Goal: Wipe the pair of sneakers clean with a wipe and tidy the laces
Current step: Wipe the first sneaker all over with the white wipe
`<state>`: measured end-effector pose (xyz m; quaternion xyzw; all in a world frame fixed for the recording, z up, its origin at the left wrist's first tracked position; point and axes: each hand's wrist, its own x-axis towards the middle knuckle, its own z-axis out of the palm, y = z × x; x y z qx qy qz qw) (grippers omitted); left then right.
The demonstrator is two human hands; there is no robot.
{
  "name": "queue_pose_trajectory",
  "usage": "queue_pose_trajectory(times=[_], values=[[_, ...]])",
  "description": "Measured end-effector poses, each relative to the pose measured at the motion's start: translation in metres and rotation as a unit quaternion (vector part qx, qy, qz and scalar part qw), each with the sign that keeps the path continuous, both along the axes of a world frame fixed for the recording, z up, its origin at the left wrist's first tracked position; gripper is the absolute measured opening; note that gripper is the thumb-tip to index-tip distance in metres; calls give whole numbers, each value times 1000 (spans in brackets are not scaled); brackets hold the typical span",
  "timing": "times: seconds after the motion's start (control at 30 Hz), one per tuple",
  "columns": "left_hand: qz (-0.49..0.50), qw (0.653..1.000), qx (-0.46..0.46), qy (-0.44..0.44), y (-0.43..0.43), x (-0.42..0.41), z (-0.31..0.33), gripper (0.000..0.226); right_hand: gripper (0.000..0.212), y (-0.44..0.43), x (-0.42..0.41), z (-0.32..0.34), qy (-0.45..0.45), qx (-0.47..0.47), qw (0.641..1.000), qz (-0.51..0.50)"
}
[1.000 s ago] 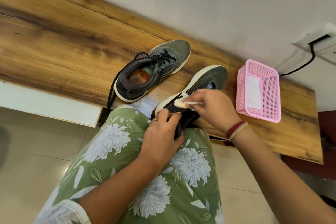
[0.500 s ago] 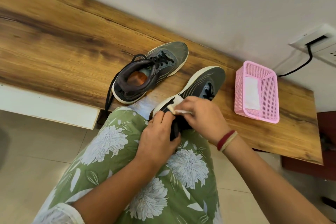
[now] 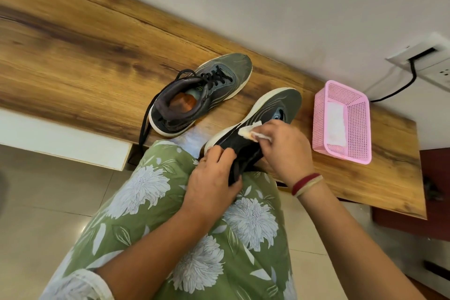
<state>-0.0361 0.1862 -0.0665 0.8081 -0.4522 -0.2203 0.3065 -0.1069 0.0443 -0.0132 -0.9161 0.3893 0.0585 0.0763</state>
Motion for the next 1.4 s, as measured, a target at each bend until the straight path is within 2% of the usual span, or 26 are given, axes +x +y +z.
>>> queue_pose_trajectory(times=[0.17, 0.23, 0.33, 0.4, 0.47, 0.53, 0.63, 0.67, 0.77, 0.87, 0.93, 1.03, 1.2, 1.3, 1.33, 1.4], values=[[5, 1000, 11, -1, 0, 0, -2, 36, 26, 21, 6, 0, 8, 71, 994, 79], [10, 1000, 5, -7, -1, 0, -2, 36, 25, 3, 2, 6, -34, 102, 994, 21], [18, 1000, 4, -3, -2, 1, -2, 34, 19, -36, -4, 7, -158, 63, 978, -123], [15, 1000, 1, -3, -2, 1, -2, 34, 19, -45, -2, 2, -136, 61, 983, -109], [12, 1000, 1, -2, -1, 1, -2, 34, 20, -39, 1, -7, -72, 68, 994, -48], [9, 1000, 5, 0, -1, 2, -2, 34, 21, -31, 0, -12, -46, 76, 996, -6], [2, 1000, 0, -9, -2, 1, -2, 36, 17, -39, -4, -3, -51, 158, 986, 0], [1, 1000, -3, -12, -2, 1, -2, 36, 17, -46, -6, -1, -43, 156, 987, 0], [0, 1000, -3, -11, -2, 1, -3, 36, 21, -53, -10, -2, -19, 61, 998, 3], [1, 1000, -5, -18, -1, 0, -2, 36, 20, -41, -7, -4, -35, 153, 987, 44], [0, 1000, -8, -25, -1, -1, -2, 38, 19, -46, -4, 4, -12, 205, 977, 62], [2, 1000, -9, -24, -1, 0, -3, 39, 22, -54, -3, 8, 39, 145, 986, 78], [0, 1000, -12, -27, -1, -1, -2, 41, 18, -38, -7, 7, -23, 248, 964, 99], [3, 1000, -16, -21, -1, -1, -3, 40, 22, -46, -10, 4, -12, 149, 987, 55], [3, 1000, -16, -17, 0, -1, -3, 40, 23, -44, -11, 3, -16, 142, 988, 53], [-1, 1000, -17, -19, 0, -1, -3, 41, 22, -34, -11, 4, -40, 196, 976, 88]])
